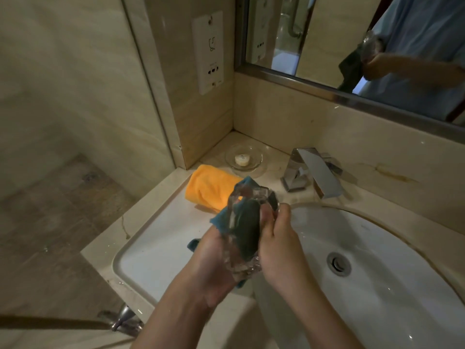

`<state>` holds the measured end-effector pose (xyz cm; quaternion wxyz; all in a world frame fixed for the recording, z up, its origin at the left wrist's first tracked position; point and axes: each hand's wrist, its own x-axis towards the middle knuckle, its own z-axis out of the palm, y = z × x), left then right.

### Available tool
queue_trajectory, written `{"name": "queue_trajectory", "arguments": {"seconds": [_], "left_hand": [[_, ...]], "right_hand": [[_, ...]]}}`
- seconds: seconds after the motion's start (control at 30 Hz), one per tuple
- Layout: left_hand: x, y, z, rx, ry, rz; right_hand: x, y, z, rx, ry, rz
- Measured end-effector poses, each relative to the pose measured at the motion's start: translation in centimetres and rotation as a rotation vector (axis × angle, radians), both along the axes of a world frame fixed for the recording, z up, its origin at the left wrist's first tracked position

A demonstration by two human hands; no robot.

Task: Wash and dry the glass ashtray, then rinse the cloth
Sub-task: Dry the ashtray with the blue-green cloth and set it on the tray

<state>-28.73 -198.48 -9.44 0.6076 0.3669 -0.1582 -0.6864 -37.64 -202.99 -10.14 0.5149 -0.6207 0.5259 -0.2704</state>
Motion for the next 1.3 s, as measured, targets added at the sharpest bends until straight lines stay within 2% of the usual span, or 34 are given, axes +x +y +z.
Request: {"name": "queue_trajectory", "arguments": {"seconds": [0.07, 0.13, 0.23, 0.37, 0.43, 0.57, 0.73, 0.8, 0.9, 0.97, 1.13, 1.2, 1.3], "left_hand": [[-0.4, -0.1, -0.2, 0.091, -0.072, 0.023], [-0.9, 0.0, 0.1, 0.143, -0.071, 0.041], [-1.7, -0.3, 0.0, 0.096, -0.117, 0.077], [-1.9, -0.4, 0.2, 0.123, -0.241, 0.118], [-1.5, -1.6, 0.5, 0.135, -0.333, 0.133], [-1.5, -2.3, 0.4, 0.11, -0.48, 0.07], [-1.2, -1.4, -1.5, 0.039, -0.726, 0.031], [-1.8, -1.2, -0.5, 0.033, -0.768, 0.077], [-2.7, 1.3, 0.6, -0.029, -0.782, 0.037], [-2.8, 1.8, 1.3, -0.01, -0.814, -0.004], [-1.0, -0.7, 1.9, -0.12, -0.979, -0.007], [-0.3, -1.5, 2.5, -0.139, -0.945, -0.035], [0.9, -2.1, 2.9, -0.069, -0.875, -0.066]], "right_hand": [[0.7, 0.1, 0.1, 0.067, -0.137, -0.035], [1.3, 0.0, -0.7, 0.031, -0.261, -0.077], [1.6, 0.8, -1.1, 0.035, -0.361, -0.084], [0.7, 1.7, -1.0, 0.444, -0.575, 0.108], [0.1, 2.0, -0.5, 0.535, -0.629, 0.183], [-0.1, 1.8, 0.1, 0.594, -0.629, 0.222], [-0.4, 1.4, 1.0, 0.664, -0.792, 0.071], [-0.5, 1.3, 1.1, 0.676, -0.836, 0.05], [-0.5, 1.2, 1.2, 0.733, -0.895, 0.016], [-0.6, 1.3, 1.2, 0.759, -0.895, 0.03], [-0.4, 1.8, 0.9, 0.859, -0.989, 0.152], [-0.4, 2.0, 0.9, 0.908, -0.987, 0.208], [-0.6, 2.1, 1.1, 0.872, -0.857, 0.206]]}}
